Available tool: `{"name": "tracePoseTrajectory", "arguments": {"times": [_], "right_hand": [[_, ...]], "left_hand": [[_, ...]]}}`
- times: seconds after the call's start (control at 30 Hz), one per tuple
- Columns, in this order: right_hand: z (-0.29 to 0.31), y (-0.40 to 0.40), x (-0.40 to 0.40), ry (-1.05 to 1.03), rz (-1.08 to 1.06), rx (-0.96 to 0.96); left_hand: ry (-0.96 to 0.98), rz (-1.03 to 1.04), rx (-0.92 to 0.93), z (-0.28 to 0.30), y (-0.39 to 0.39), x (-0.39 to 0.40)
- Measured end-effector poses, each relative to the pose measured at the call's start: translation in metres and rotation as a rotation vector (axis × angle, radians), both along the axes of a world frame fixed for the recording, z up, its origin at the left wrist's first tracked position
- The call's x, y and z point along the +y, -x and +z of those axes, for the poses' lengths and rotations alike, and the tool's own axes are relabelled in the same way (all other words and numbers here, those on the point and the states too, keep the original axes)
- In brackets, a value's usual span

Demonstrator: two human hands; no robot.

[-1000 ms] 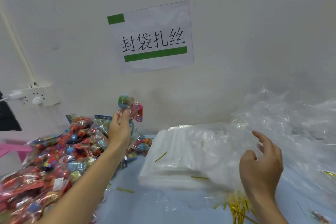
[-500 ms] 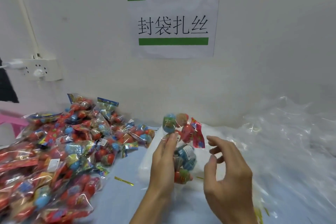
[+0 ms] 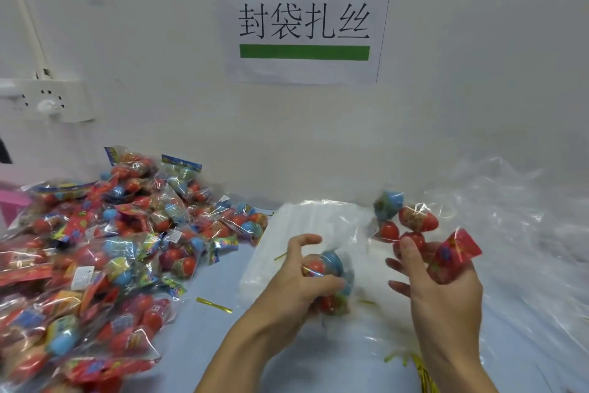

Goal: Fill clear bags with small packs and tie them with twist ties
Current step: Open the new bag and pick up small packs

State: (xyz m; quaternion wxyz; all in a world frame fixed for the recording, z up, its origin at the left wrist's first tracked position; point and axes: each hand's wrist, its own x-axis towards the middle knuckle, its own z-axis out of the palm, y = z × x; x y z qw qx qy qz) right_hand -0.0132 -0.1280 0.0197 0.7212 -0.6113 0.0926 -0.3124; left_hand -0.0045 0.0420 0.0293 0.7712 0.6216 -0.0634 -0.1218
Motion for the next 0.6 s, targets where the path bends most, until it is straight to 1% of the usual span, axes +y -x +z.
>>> {"name": "tracePoseTrajectory", "arguments": {"times": [0.07, 0.13, 0.23, 0.3, 0.37, 0.4, 0.47, 0.5, 0.53, 0.6], "right_hand": [[-0.003, 0.001, -0.001, 0.173, -0.107, 0.044], [-0.005, 0.003, 0.003, 0.374, -0.152, 0.060], [-0.011, 0.004, 0.015, 0.627, -0.075, -0.003], [-0.017, 0.004, 0.023, 0.722, 0.026, -0.015], [-0.021, 0.003, 0.026, 0.739, 0.106, 0.001], [-0.022, 0.003, 0.025, 0.732, 0.118, 0.009], [-0.022, 0.001, 0.023, 0.700, 0.119, 0.011], [-0.022, 0.001, 0.022, 0.662, 0.128, 0.006], [-0.021, 0.002, 0.021, 0.613, 0.143, 0.005], [-0.021, 0.001, 0.020, 0.525, 0.183, 0.028]], "left_hand": [[-0.015, 0.147, -0.019, -0.001, -0.002, -0.002], [-0.024, 0.269, -0.068, -0.002, -0.005, -0.006], [-0.059, 0.370, -0.209, -0.003, -0.005, -0.017], [-0.121, 0.342, -0.284, -0.003, -0.002, -0.026], [-0.184, 0.245, -0.293, 0.000, 0.003, -0.032], [-0.166, 0.187, -0.274, 0.003, 0.006, -0.034], [-0.048, 0.120, -0.202, 0.004, 0.007, -0.031], [-0.032, 0.116, -0.187, 0.004, 0.006, -0.029], [-0.056, 0.146, -0.204, 0.005, 0.005, -0.027], [-0.162, 0.282, -0.289, 0.003, 0.001, -0.025]]}}
